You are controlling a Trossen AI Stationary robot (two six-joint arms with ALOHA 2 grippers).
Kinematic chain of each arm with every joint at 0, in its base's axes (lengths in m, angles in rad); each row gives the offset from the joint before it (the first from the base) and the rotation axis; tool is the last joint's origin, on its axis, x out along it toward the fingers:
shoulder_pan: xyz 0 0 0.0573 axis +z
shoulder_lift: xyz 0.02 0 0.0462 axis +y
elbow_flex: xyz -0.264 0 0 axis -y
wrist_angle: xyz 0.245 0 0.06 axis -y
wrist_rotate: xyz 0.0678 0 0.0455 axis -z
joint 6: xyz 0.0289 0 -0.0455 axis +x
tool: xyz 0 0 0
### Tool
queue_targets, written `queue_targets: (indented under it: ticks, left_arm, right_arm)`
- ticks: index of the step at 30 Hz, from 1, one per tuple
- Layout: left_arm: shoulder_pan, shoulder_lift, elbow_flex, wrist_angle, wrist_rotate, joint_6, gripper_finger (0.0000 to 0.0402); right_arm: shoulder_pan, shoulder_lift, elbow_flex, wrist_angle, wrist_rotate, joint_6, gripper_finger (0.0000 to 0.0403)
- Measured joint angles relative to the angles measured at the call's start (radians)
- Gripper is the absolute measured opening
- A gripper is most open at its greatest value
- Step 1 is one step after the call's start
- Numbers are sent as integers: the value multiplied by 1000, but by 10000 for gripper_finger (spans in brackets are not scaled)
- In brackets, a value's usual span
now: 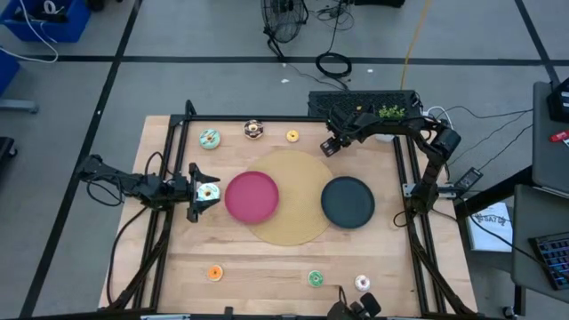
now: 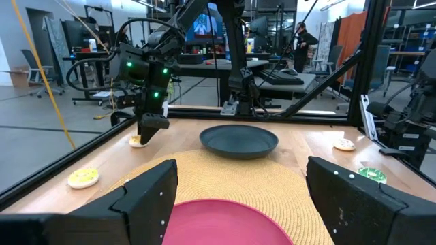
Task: Pick & Place donuts
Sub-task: Put the right small yellow donut on the black plate
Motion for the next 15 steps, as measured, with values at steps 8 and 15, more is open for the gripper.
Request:
queue_targets:
  ticks: [8,15]
  left_arm:
    - [0,0,0,0,0,0,319]
    - [0,0,0,0,0,0,319]
  right_arm:
    - [9,-42,-1,-1,-6,-23,159]
    - [54,-160,-1,-66,-67,-23,161]
